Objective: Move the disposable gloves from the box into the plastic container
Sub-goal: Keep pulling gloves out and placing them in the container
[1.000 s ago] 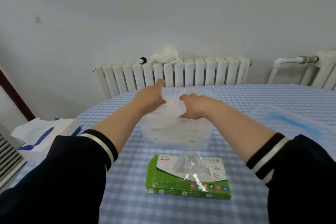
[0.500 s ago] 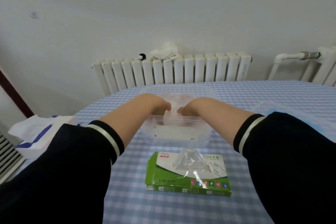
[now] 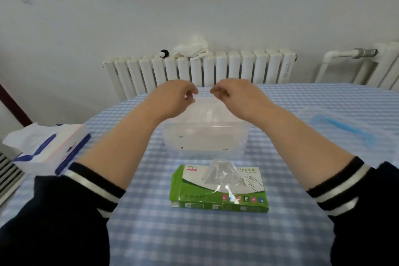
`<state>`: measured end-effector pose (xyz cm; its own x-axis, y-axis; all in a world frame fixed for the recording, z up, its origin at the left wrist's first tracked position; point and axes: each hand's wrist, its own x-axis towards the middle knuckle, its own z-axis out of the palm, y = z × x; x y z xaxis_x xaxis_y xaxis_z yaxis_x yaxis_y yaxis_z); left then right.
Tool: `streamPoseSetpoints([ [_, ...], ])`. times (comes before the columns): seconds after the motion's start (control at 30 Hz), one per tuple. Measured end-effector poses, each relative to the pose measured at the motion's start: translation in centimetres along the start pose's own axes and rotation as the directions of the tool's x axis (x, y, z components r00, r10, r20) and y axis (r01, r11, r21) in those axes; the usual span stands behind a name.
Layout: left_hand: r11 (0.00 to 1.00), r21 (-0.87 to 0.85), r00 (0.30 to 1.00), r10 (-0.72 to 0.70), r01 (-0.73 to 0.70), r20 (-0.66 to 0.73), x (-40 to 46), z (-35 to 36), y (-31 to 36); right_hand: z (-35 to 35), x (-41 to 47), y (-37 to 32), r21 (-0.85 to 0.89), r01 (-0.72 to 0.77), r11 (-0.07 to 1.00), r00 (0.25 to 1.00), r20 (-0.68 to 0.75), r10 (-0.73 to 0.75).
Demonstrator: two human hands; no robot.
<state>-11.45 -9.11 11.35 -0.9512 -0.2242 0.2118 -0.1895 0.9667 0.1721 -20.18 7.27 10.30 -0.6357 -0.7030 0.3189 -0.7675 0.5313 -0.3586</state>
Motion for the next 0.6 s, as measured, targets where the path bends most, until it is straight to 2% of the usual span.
streamPoseSetpoints([
  [0.07,0.974,-0.21,0.97,0.029,-0.082,-0.241,-2.7,0.7,1.2,-0.2,-2.7,-0.4,0.174,0.153,0.973,0.959,-0.263,-0.103],
  [0.1,0.942,-0.306,0.952,0.039,-0.136,-0.303,-4.2,1.2,1.8,-0.2,-4.1,-0.6,0.258,0.23,0.938,0.932,-0.337,-0.136],
  [0.13,0.906,-0.378,0.94,0.056,-0.19,-0.338,-5.7,1.8,2.3,0.0,-5.6,-0.8,0.325,0.277,0.904,0.92,-0.36,-0.152],
  [0.2,0.856,-0.446,0.93,0.098,-0.26,-0.354,-8.0,3.3,2.8,0.7,-8.0,-1.1,0.413,0.259,0.873,0.953,-0.254,-0.162],
  [0.27,0.835,-0.506,0.961,0.089,-0.215,-0.261,-9.3,5.0,2.7,1.4,-9.2,-0.9,0.39,0.153,0.908,0.988,-0.046,-0.147],
  [0.33,0.812,-0.577,0.995,0.043,-0.088,-0.091,-10.0,6.5,2.3,2.3,-9.6,-0.5,0.285,0.073,0.956,0.985,0.132,-0.114],
  [0.4,0.738,-0.673,0.993,0.034,0.049,0.109,-10.3,7.8,1.7,3.0,-9.7,0.0,0.227,0.009,0.974,0.95,0.302,-0.079],
  [0.47,0.709,-0.693,0.958,0.087,0.134,0.275,-10.5,8.6,1.1,3.4,-9.8,0.4,0.113,-0.001,0.994,0.875,0.482,-0.054],
  [0.53,0.768,-0.625,0.918,0.137,0.139,0.372,-11.1,9.0,1.1,3.5,-9.9,0.6,0.012,0.041,0.999,0.834,0.55,-0.041],
  [0.6,0.805,-0.584,0.906,0.164,0.107,0.391,-11.6,9.3,1.5,3.5,-9.8,0.8,-0.015,0.027,1.0,0.851,0.526,-0.015],
])
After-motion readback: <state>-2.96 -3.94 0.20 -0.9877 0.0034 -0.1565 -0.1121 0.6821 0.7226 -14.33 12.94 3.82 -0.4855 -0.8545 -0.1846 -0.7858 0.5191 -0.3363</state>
